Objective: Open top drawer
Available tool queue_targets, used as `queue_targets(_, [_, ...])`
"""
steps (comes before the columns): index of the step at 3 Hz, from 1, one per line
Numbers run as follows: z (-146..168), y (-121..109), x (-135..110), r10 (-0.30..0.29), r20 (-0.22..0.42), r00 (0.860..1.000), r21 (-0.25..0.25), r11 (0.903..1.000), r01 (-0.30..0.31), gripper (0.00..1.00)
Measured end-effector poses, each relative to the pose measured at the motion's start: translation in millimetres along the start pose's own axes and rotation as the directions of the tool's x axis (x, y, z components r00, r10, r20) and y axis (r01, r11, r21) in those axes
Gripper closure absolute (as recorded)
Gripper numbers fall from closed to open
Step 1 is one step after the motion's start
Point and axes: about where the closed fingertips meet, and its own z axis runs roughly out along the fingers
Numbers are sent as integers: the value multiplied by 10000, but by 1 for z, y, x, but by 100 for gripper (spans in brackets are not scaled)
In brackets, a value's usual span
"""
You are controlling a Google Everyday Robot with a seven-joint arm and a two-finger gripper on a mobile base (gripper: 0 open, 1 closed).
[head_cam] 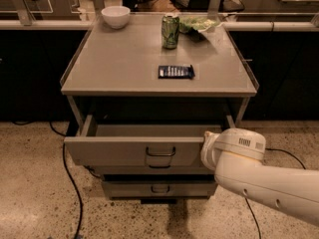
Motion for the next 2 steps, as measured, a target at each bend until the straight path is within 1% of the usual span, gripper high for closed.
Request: queue_targets(2, [-3, 0, -2, 0, 1, 10000, 1, 10000, 0, 100])
